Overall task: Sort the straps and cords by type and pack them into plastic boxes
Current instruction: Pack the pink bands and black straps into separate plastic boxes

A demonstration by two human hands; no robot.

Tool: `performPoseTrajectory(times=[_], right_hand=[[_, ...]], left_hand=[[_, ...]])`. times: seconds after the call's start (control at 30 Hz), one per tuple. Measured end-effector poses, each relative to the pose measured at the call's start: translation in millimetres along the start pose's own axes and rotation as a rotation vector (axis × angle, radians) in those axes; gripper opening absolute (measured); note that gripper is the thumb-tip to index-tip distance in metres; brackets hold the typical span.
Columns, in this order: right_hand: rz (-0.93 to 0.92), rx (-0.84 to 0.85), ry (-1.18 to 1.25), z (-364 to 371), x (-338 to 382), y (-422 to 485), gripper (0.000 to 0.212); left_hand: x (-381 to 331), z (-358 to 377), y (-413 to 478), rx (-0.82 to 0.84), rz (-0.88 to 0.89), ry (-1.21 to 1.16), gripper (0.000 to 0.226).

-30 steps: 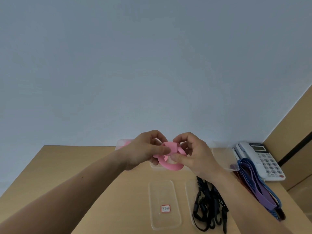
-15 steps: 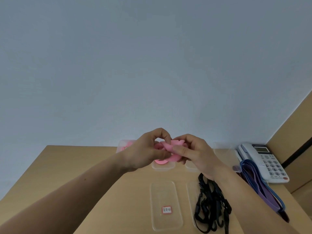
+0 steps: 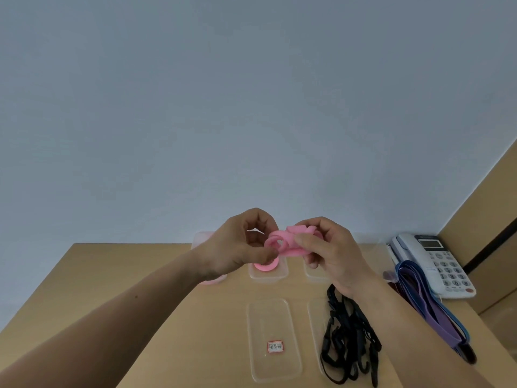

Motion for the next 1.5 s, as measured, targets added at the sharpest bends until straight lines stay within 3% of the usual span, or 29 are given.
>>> performPoseTrajectory(times=[0.2, 0.37, 0.4, 0.47, 0.53, 0.7, 0.87, 1.03, 1.17, 1.5], right_hand=[[0.033, 0.008, 0.062, 0, -4, 3, 0.029], [0.057, -0.014, 0.146, -1, -4, 6, 0.016], [0.054, -0.014, 0.142, -1, -3, 6, 0.014], [0.040, -0.007, 0.124, -1, -2, 5, 0.011], [0.027, 0.001, 0.117, -1, -3, 5, 0.010], [0.041, -0.012, 0.111, 4, -5, 5, 0.016], [0.042, -0.085, 0.076, 4, -3, 8, 0.031], [0.045, -0.102, 0.087, 0, -5, 8, 0.034], [0.039, -0.089, 0.104, -3, -6, 7, 0.028], [0.033, -0.066, 0.098, -2, -4, 7, 0.033]], left_hand=[[-1, 4, 4, -0.013, 0.046, -0.013, 0.026], [-2, 3, 5, -0.129, 0.140, 0.116, 0.027], [-3, 4, 5, -0.114, 0.122, 0.108, 0.021], [-1, 3, 4, -0.071, 0.078, 0.087, 0.037], [-2, 3, 3, -0.048, 0.095, 0.120, 0.031], [-4, 3, 2, -0.151, 0.137, 0.121, 0.011], [-5, 7, 5, -0.259, 0.172, 0.319, 0.018], [-9, 7, 9, -0.061, 0.020, 0.212, 0.018], [-6, -1, 4, 0.043, -0.002, 0.099, 0.023], [2, -2, 8, -0.112, 0.092, 0.170, 0.006]])
Point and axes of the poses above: each hand's wrist, its own y-axis towards the middle knuckle, its own z-axis out of the palm, x = y × z, the point moved 5 cm from there along y, towards the middle knuckle, and after that the axes turned 10 degrees about z, right-handed, at the moved point
